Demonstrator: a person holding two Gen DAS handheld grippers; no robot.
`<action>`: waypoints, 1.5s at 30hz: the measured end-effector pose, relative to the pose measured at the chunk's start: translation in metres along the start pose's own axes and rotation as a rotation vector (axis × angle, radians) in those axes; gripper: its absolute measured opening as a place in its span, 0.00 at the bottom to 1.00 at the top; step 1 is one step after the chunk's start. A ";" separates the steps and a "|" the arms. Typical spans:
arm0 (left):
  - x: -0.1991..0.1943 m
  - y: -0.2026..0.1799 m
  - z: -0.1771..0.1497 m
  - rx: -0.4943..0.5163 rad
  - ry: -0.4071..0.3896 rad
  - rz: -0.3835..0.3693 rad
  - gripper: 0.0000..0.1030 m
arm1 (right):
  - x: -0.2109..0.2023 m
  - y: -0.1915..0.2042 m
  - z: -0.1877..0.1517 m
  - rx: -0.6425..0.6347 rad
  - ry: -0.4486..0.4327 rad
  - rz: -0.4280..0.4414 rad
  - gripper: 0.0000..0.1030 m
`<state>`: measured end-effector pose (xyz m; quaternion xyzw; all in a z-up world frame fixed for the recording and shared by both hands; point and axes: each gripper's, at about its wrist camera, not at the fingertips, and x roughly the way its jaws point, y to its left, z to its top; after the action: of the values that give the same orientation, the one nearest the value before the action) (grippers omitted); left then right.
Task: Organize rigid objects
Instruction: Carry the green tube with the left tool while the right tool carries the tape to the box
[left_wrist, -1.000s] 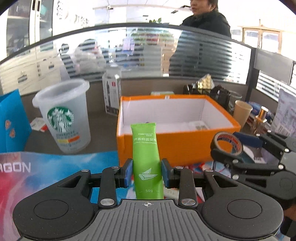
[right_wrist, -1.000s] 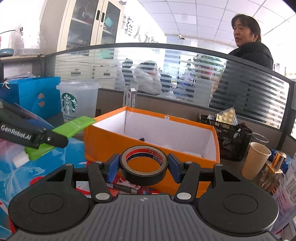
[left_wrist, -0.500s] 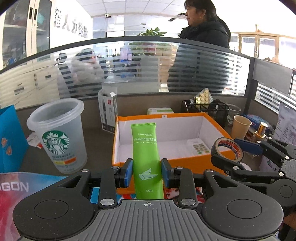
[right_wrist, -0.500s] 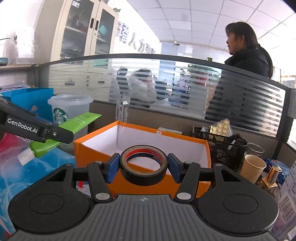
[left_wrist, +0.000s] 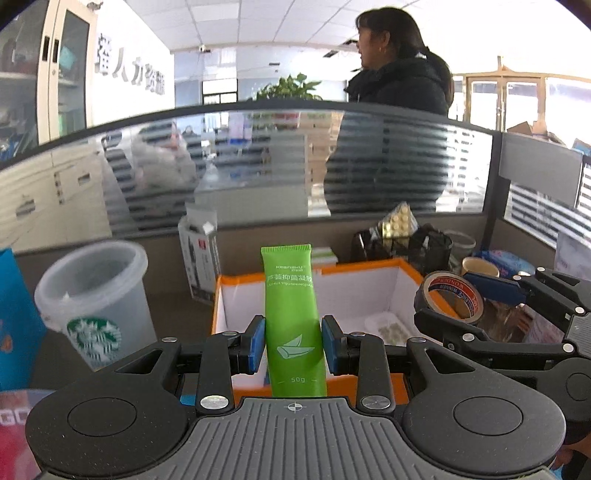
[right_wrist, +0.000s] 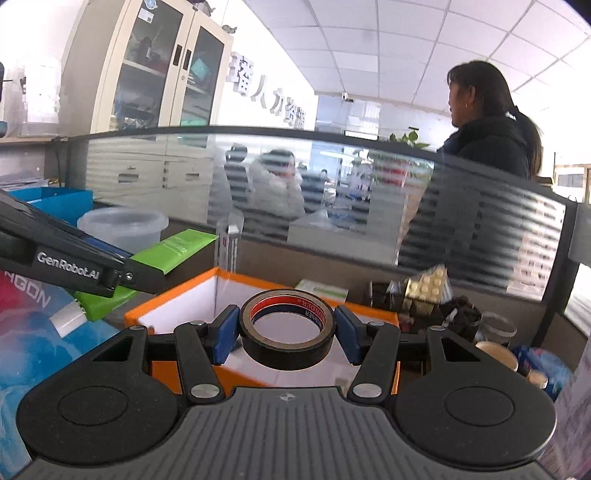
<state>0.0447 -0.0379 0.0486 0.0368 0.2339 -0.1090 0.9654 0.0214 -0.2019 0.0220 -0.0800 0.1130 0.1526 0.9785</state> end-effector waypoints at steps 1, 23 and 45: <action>0.000 0.000 0.004 0.004 -0.006 0.000 0.29 | 0.001 -0.001 0.004 -0.005 -0.003 -0.003 0.52; 0.060 0.023 0.065 -0.041 0.002 0.017 0.30 | 0.056 -0.032 0.056 0.012 0.005 -0.024 0.52; 0.165 0.020 0.008 -0.004 0.322 -0.033 0.30 | 0.135 -0.041 -0.011 0.038 0.287 0.026 0.52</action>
<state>0.1959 -0.0512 -0.0200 0.0480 0.3865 -0.1171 0.9136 0.1576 -0.2052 -0.0170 -0.0809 0.2555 0.1501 0.9516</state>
